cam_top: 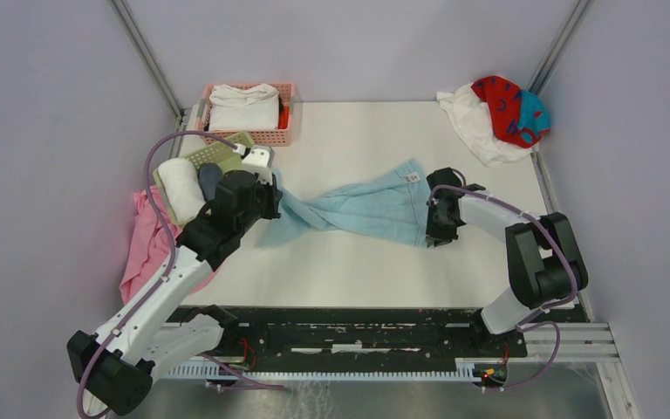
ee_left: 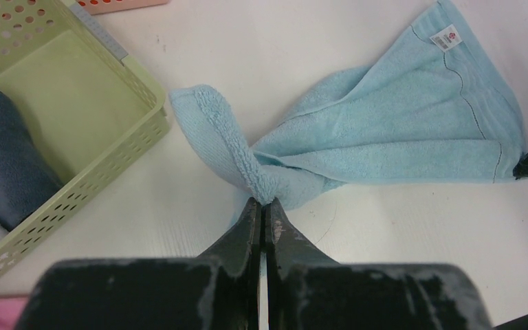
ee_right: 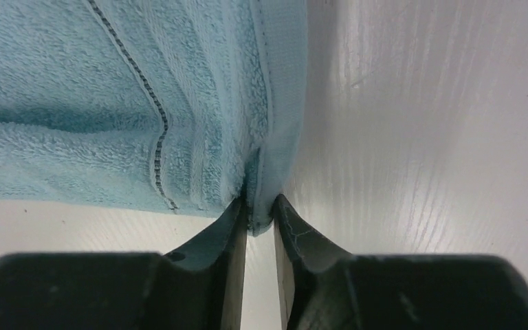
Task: Roll the towels
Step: Flatten out the towel at the center of the board.
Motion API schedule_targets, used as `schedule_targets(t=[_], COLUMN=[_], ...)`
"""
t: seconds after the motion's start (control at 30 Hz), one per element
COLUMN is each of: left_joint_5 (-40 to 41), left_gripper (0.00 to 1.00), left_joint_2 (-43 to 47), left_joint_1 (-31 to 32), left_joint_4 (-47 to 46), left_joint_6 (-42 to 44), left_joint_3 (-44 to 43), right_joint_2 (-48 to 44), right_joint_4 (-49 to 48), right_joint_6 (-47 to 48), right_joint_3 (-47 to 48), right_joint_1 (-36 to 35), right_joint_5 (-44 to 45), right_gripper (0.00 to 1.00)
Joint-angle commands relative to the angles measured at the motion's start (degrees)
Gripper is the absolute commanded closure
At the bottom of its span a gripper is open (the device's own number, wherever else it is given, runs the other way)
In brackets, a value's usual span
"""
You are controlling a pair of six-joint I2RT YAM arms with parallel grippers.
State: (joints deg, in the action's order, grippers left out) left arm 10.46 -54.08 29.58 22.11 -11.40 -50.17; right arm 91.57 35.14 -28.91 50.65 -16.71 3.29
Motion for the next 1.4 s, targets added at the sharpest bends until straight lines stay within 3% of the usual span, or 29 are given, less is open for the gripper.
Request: schedule_targets(t=[0.0,0.17,0.3,0.5,0.6,0.77,0.9,1.0,1.17,1.37], left_joint_5=[1.30,0.75,-1.42,-1.75,-3.44,-0.65,3.87,3.65,-5.04,-15.89], left_gripper=[0.97,0.97,0.97,0.89,0.82,0.56,0.37,0.30,0.29,0.29], left_joint_2=[0.65,0.16,-0.25,1.09,2.48,8.78,12.08,7.43,-2.24,-9.14], left_joint_1=[-0.32,-0.30,-0.29,-0.35,-0.27,-0.32,-0.32,-0.50,-4.44,-11.87], left_joint_4=[-2.95,-3.46,-3.09,1.67,4.78,9.99,10.98,9.38,5.96,-0.35], left_joint_6=[2.54,-0.40,-7.56,-23.40,-29.72,-36.73,-35.53,-30.94,-23.72,-23.31], left_joint_3=[0.04,0.56,2.89,12.41,17.82,21.27,18.05,14.56,10.09,13.06], right_joint_2=[1.81,-3.81,-10.55,-18.02,-19.56,-21.22,-21.45,-21.92,-22.34,-22.72], right_joint_4=[-1.62,2.44,5.62,7.53,7.47,6.22,4.65,3.13,1.72,1.07], right_joint_6=[-1.06,0.87,1.00,-0.39,-0.45,-0.31,0.41,1.08,1.53,1.74], right_joint_3=[-2.21,-0.16,0.06,-0.85,-1.77,-3.22,-3.40,-3.74,-4.44,-4.77], right_joint_1=[0.11,3.71,6.89,9.23,10.59,12.84,13.20,13.21,13.25,13.20], right_joint_5=[1.32,8.12,12.60,16.97,17.71,15.73,12.78,10.21,7.57,6.12], right_gripper=[0.79,0.99,0.99,1.00,1.00,0.99,0.99,0.99,0.99,0.99])
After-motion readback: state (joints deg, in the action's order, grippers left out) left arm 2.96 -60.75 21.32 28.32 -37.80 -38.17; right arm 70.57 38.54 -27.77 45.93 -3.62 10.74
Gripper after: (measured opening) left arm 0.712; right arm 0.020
